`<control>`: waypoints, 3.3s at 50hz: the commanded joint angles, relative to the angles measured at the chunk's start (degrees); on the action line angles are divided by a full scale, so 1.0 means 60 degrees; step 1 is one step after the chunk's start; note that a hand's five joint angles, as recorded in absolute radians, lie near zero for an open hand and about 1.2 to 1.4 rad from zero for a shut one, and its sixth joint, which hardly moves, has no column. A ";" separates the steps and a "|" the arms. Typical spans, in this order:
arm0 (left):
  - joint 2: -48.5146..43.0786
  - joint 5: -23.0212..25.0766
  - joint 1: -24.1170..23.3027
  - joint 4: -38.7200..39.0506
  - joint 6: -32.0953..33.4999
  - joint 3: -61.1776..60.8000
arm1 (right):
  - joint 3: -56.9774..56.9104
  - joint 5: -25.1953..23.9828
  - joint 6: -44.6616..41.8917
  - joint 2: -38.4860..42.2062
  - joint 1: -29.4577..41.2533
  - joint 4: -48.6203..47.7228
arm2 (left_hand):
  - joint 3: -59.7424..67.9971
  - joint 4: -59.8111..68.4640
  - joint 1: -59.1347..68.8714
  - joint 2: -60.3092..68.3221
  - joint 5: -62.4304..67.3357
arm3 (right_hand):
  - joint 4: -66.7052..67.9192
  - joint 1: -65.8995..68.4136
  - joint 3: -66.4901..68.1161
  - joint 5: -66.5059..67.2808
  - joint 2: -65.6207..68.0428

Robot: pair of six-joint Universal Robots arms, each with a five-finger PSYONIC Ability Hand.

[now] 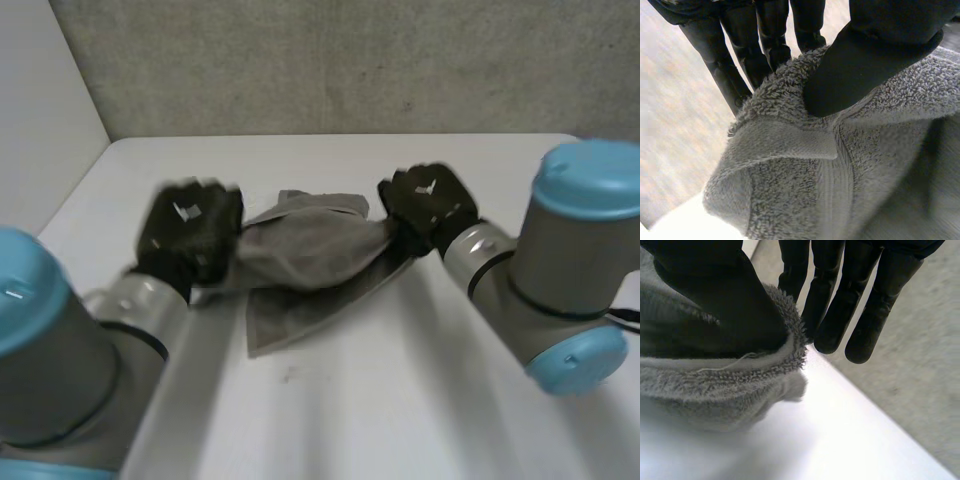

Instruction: Fold the towel.

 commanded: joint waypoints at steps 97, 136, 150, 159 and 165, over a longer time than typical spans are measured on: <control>-0.2481 0.0565 0.1964 0.1542 0.0907 0.1815 | 0.6696 -0.2312 -0.0336 -0.2760 -0.4715 -0.0606 | 0.1765 0.1733 0.2111 0.1745 0.1819 | -0.6326 -0.3939 -0.6274 -0.6013 -0.6113; -0.2569 0.0565 0.1979 0.1630 0.0893 0.1712 | 0.5922 -0.2283 -0.1452 -0.0930 -0.4686 -0.1955 | 0.1765 0.1733 0.2111 0.1745 0.1819 | -0.2400 -0.0013 -0.2348 -0.2087 -0.2187; -0.2569 0.0565 0.1979 0.1630 0.0907 0.1697 | 0.5014 -0.2297 -0.1584 -0.0286 -0.4627 -0.1955 | 0.1765 0.1733 0.2111 0.1745 0.1819 | 0.1937 0.4324 0.1989 0.2249 0.2150; -0.2569 0.0580 0.1964 0.1630 0.0907 0.1624 | 0.4822 -0.2238 -0.1555 0.0009 -0.4715 -0.1618 | 0.1765 0.1733 0.2111 0.1745 0.1819 | -0.2977 -0.0591 -0.2926 -0.2665 -0.2765; -0.2569 0.0580 0.1964 0.1630 0.0907 0.1624 | 0.4881 -0.2283 -0.1555 -0.0167 -0.4730 -0.1295 | 0.1765 0.1733 0.2111 0.1745 0.1819 | -0.5006 -0.2619 -0.4954 -0.4693 -0.4793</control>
